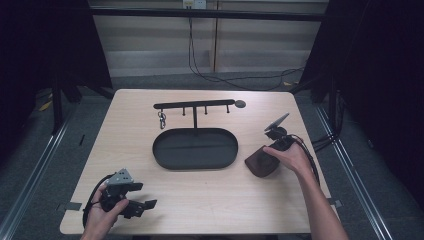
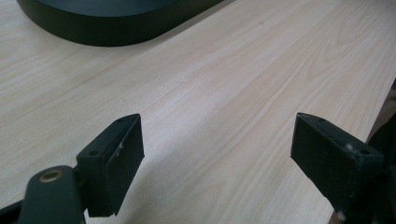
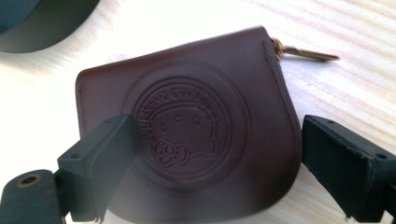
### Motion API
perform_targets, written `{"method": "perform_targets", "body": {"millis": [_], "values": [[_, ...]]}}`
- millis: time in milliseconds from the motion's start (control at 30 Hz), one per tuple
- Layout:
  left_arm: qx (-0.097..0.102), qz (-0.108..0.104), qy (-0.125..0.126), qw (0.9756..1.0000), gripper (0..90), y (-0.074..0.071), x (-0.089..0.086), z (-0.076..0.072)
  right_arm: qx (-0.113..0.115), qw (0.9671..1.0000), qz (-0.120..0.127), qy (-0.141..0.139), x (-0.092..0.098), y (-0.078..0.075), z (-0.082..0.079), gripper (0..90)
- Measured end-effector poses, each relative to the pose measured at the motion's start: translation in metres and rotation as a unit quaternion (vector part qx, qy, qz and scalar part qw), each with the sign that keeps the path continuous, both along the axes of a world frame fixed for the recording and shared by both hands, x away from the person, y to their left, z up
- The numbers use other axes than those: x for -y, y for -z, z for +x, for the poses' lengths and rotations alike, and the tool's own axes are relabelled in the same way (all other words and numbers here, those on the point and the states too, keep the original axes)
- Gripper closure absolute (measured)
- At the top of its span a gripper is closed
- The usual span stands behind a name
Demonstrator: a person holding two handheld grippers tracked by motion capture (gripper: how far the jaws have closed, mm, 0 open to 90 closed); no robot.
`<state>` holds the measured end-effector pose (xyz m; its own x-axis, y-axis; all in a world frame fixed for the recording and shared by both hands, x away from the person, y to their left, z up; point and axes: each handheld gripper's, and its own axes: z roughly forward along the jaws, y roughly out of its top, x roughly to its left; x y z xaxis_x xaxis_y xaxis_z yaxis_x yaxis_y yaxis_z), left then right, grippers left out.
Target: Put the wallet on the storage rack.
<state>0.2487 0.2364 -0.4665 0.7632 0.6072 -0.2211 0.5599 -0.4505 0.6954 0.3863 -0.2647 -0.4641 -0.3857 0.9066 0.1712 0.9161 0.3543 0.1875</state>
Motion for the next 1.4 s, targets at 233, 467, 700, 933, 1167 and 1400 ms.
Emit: {"method": "perform_targets", "body": {"millis": [233,467,700,933,1167,1400], "values": [[-0.001,0.004,0.005,1.0000,17.1,0.000,0.003,0.000,0.008,0.9999,0.004,-0.006,-0.003,-0.001,-0.001,11.8],[-0.003,0.003,0.008,1.0000,17.1,0.000,0.002,0.000,-0.013,0.9998,0.017,-0.004,-0.003,0.005,0.002,8.0],[-0.004,0.006,0.009,0.9999,17.1,0.000,0.003,0.000,-0.019,0.9994,0.029,0.001,-0.002,0.004,0.002,15.8],[-0.003,0.003,0.007,1.0000,17.1,0.000,0.002,0.000,-0.014,0.9996,0.014,0.022,-0.002,-0.004,-0.001,27.8],[-0.003,0.007,0.010,0.9999,17.1,0.000,0.003,0.000,-0.001,0.9992,0.015,0.037,0.006,-0.015,-0.008,47.4],[-0.003,0.005,0.007,1.0000,17.1,0.000,0.002,0.000,0.003,0.9992,0.014,0.036,0.008,-0.030,-0.012,61.5]]}}
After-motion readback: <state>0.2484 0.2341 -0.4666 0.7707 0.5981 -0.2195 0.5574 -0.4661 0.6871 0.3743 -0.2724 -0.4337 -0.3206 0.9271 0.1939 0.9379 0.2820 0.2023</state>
